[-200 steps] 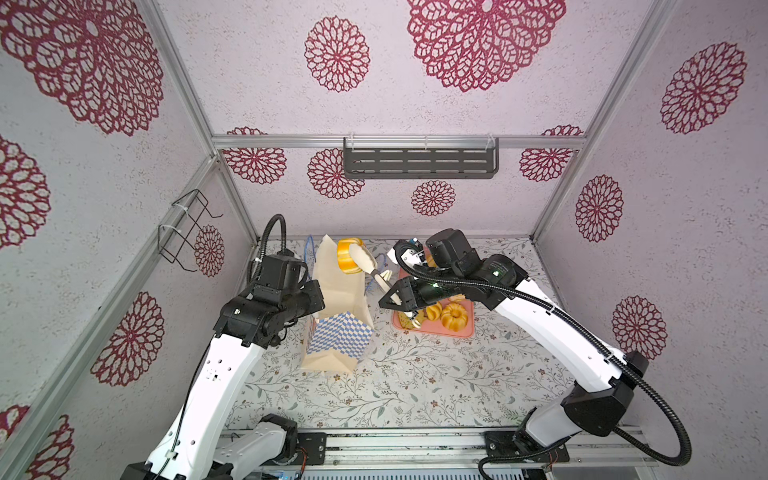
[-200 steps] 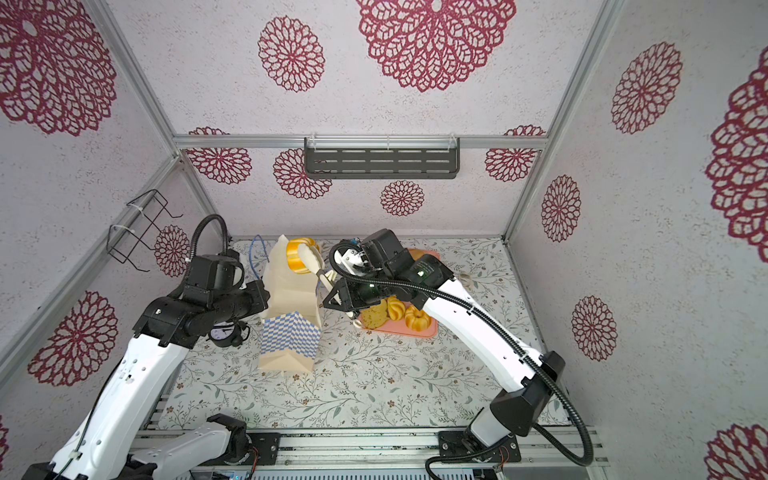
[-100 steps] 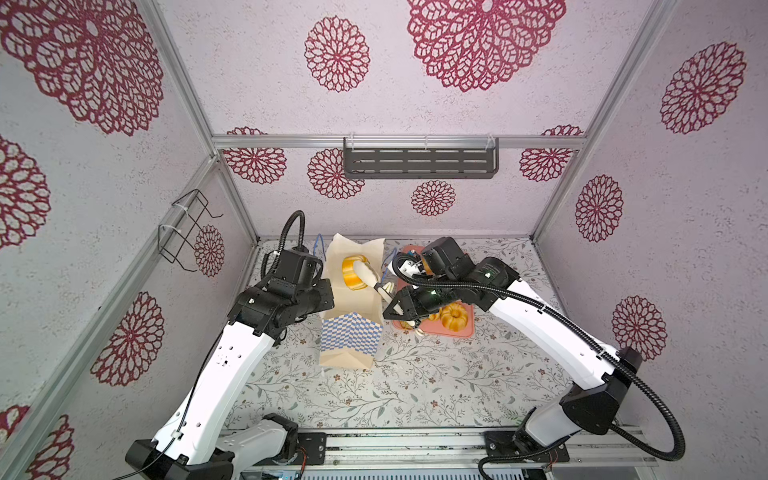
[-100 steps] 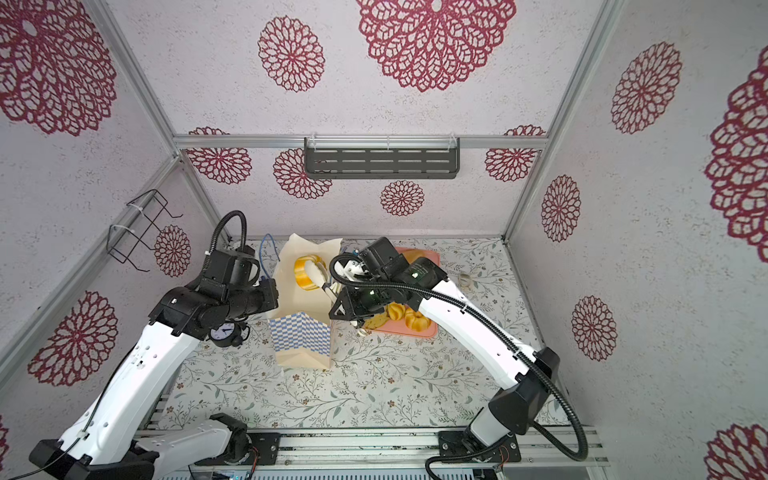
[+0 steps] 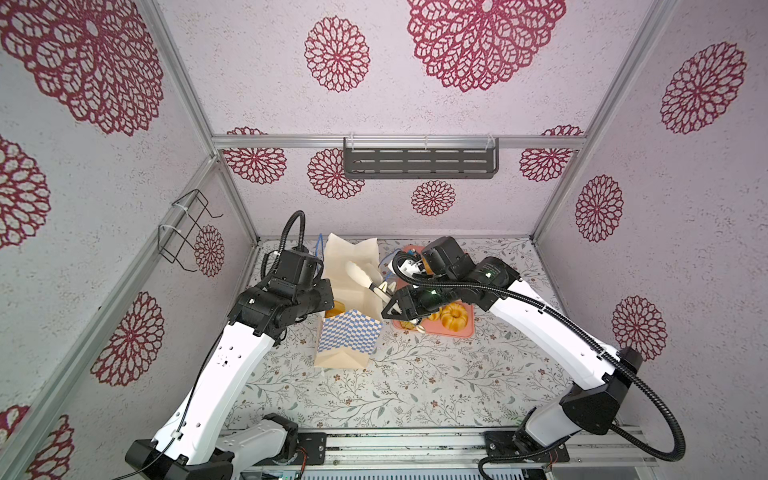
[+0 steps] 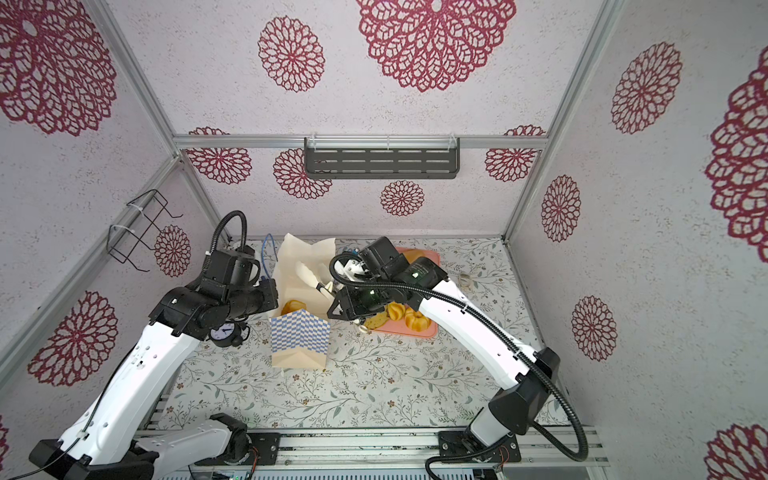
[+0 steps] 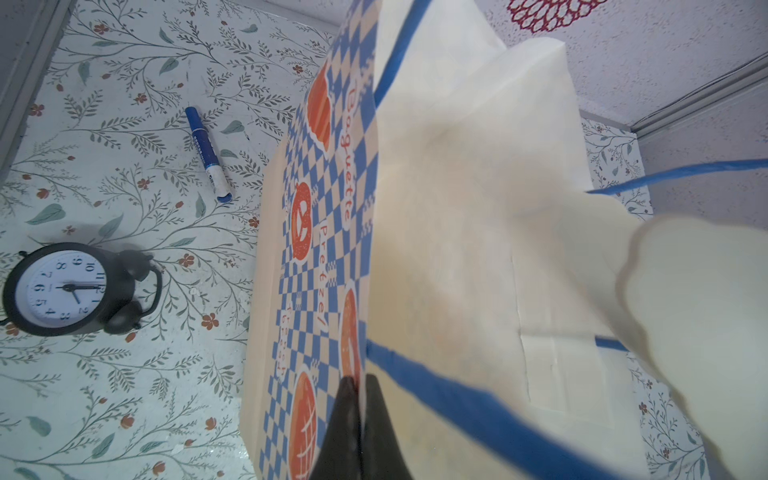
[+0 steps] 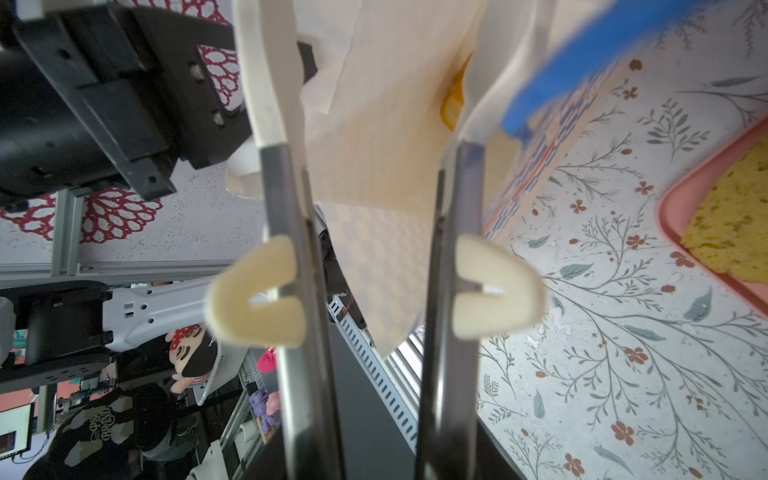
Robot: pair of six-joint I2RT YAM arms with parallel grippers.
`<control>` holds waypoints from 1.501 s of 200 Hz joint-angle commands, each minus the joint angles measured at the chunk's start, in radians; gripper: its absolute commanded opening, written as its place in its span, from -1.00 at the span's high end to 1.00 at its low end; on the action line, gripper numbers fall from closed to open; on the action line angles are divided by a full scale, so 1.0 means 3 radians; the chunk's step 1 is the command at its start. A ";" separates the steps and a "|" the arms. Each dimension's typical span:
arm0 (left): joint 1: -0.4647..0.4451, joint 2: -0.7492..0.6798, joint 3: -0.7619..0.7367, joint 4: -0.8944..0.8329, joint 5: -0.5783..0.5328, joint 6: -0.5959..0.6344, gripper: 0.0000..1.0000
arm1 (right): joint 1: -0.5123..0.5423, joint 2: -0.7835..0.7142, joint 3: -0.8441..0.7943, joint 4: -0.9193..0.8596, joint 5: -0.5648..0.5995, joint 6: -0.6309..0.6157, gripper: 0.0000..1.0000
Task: Place the fake bread into the paper bag
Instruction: 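Lower the tongs into the bag and release the yellow bun, then withdraw the tongs from the bag and lower them toward the bread tray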
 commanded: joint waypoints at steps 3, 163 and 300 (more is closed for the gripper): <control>-0.0028 -0.0059 -0.0023 0.0081 -0.0036 0.0006 1.00 | -0.0014 -0.0095 0.0225 0.0084 0.0053 -0.0090 0.22; -0.0027 -0.0066 -0.0074 0.0208 0.0023 -0.0025 1.00 | -0.1288 -0.1072 -0.0784 -0.0165 0.0751 -0.0254 0.30; -0.0027 -0.0130 -0.0110 0.0251 0.0062 -0.0072 1.00 | -0.1441 -0.1092 -0.2189 0.0204 0.0274 -0.0179 0.21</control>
